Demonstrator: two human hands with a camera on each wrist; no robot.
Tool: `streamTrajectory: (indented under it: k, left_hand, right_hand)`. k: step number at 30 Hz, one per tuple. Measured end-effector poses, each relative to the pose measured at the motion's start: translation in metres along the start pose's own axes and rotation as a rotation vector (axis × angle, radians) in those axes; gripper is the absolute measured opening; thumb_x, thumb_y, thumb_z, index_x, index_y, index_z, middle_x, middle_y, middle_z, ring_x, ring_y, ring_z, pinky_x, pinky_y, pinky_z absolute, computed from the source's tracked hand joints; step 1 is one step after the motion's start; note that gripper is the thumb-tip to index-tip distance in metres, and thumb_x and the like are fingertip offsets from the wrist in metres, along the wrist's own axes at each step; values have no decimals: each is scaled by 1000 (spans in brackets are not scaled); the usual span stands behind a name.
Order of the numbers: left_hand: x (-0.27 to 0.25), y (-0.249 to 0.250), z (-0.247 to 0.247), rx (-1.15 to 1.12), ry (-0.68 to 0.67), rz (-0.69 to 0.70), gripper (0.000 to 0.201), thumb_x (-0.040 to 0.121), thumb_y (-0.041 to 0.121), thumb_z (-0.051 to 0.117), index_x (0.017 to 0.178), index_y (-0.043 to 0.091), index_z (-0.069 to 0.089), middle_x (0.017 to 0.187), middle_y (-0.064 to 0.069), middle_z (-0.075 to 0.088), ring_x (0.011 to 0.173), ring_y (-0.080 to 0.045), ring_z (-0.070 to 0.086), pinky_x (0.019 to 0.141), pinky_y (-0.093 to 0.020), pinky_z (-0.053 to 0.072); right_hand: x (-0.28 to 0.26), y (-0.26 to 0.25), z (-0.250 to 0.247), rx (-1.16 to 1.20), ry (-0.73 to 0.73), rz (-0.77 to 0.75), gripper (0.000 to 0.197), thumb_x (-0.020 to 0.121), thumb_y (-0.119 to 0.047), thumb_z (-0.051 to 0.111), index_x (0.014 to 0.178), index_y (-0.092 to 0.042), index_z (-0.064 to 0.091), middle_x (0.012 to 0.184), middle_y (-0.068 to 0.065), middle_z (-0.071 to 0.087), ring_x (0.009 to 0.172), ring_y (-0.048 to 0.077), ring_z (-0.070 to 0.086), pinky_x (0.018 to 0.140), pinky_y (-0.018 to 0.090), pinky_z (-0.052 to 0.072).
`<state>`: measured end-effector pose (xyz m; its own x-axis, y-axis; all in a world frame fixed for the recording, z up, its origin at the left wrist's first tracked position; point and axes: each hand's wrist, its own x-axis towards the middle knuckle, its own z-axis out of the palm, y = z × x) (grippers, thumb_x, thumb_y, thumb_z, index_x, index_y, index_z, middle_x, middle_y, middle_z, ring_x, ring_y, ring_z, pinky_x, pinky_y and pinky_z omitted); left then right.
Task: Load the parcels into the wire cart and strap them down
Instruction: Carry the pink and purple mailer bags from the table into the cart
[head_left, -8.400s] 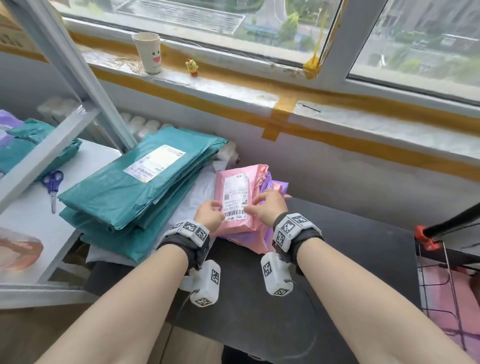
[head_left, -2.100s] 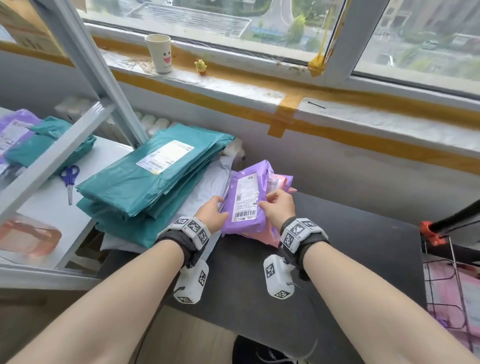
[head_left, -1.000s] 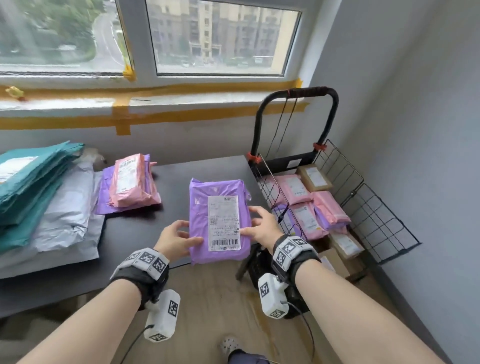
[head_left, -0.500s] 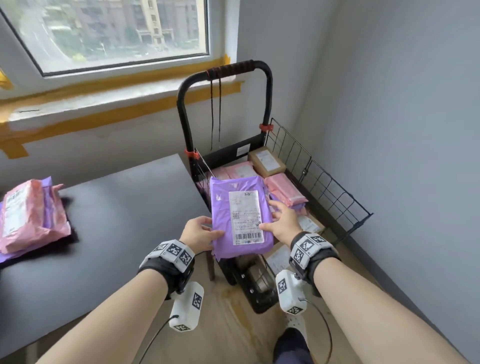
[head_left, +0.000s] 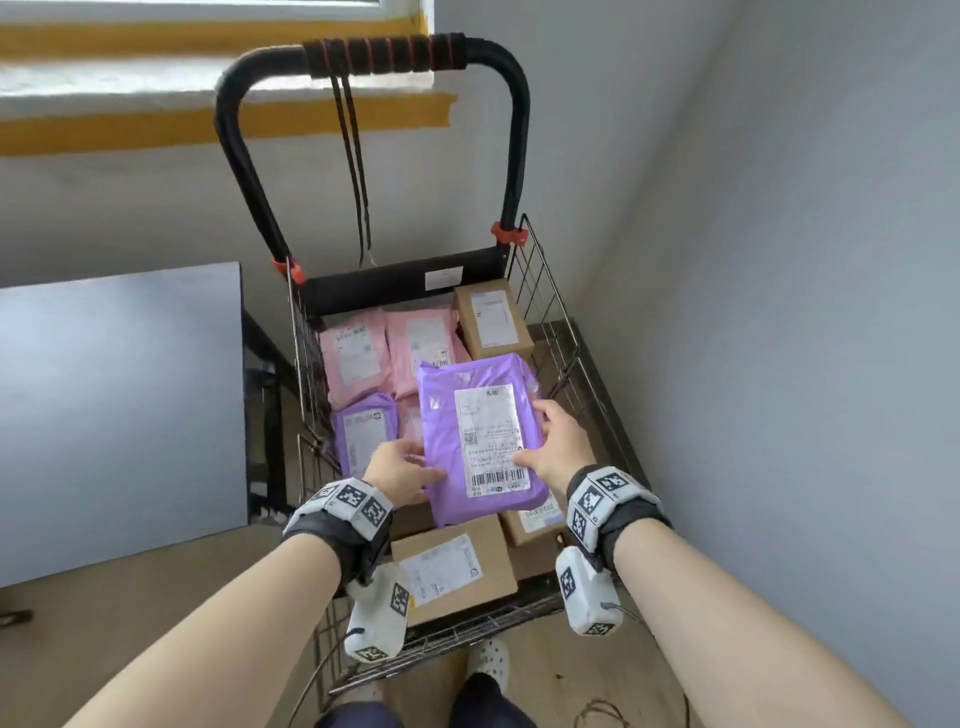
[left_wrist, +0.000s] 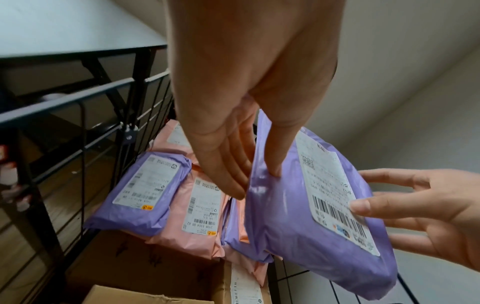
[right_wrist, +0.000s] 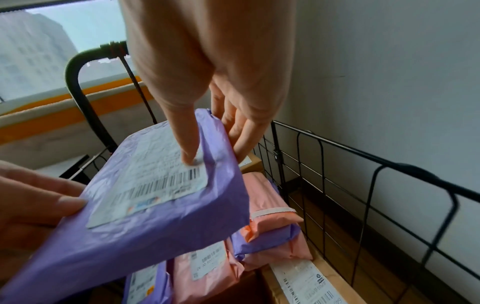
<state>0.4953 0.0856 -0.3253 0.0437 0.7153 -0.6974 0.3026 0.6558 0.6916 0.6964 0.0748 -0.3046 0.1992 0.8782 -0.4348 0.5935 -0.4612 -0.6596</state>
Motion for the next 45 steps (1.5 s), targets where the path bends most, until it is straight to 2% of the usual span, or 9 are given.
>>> streamTrajectory:
  k: [3, 8, 12, 18, 24, 28, 32, 39, 45]
  left_hand:
    - [24, 6, 23, -21, 20, -32, 26, 80, -4, 68, 99, 5, 53, 78, -4, 54, 74, -24, 58, 46, -22, 53]
    - [77, 10, 49, -83, 49, -94, 27, 78, -8, 69, 101, 1, 57, 87, -12, 60, 73, -27, 61, 60, -35, 57]
    - [122, 10, 63, -52, 57, -110, 33, 76, -9, 70, 107, -4, 57, 80, -7, 58, 84, -27, 60, 67, -37, 56]
    - [180, 7, 77, -45, 23, -157, 25, 77, -11, 68, 92, 4, 56, 78, -9, 58, 69, -21, 58, 71, -40, 54]
    - [213, 2, 85, 57, 18, -130, 32, 80, -5, 67, 110, -2, 57, 84, -9, 60, 70, -20, 59, 57, -24, 55]
    - [221, 2, 93, 93, -8, -125, 40, 83, -7, 62, 122, -6, 54, 101, -18, 62, 82, -26, 61, 56, -23, 56]
    - [222, 0, 94, 174, -13, -109, 34, 83, -4, 62, 117, -6, 57, 86, -11, 62, 67, -19, 60, 55, -22, 56]
    - [209, 0, 84, 239, -2, -76, 39, 81, -1, 61, 120, 1, 57, 95, -14, 66, 73, -23, 59, 75, -38, 55]
    - [164, 8, 59, 365, 70, 38, 33, 84, 1, 54, 117, 5, 58, 90, -8, 64, 70, -18, 56, 65, -25, 46]
  right_hand:
    - [29, 16, -1, -61, -35, 17, 75, 74, -7, 76, 136, -21, 37, 120, 4, 61, 105, 22, 62, 90, 37, 52]
    - [74, 38, 5, -43, -11, 0, 92, 77, -4, 70, 148, -30, 16, 121, -5, 52, 87, 12, 53, 68, 20, 43]
    - [106, 53, 20, -108, -27, 37, 86, 76, -10, 71, 144, -33, 23, 137, 3, 40, 108, 22, 56, 82, 33, 49]
    - [150, 67, 47, -157, -75, 115, 88, 74, -17, 74, 144, -30, 22, 140, 4, 28, 116, 27, 49, 94, 42, 47]
    - [175, 78, 59, -247, -73, 136, 88, 77, -28, 74, 146, -25, 20, 144, 9, 22, 126, 28, 39, 102, 41, 40]
    - [181, 82, 61, -336, -27, 78, 88, 78, -33, 73, 148, -24, 19, 156, 15, -2, 143, 32, 15, 115, 41, 22]
    - [180, 83, 61, -482, 6, -1, 91, 80, -41, 70, 150, -23, 15, 157, 12, -16, 146, 28, -7, 119, 44, 8]
    - [170, 71, 49, -436, -35, 9, 86, 82, -39, 68, 150, -21, 17, 158, 10, 0, 146, 26, 4, 118, 40, 15]
    - [138, 46, 32, -391, -121, -13, 60, 88, -29, 62, 139, -13, 35, 143, 7, 37, 130, 26, 38, 104, 42, 38]
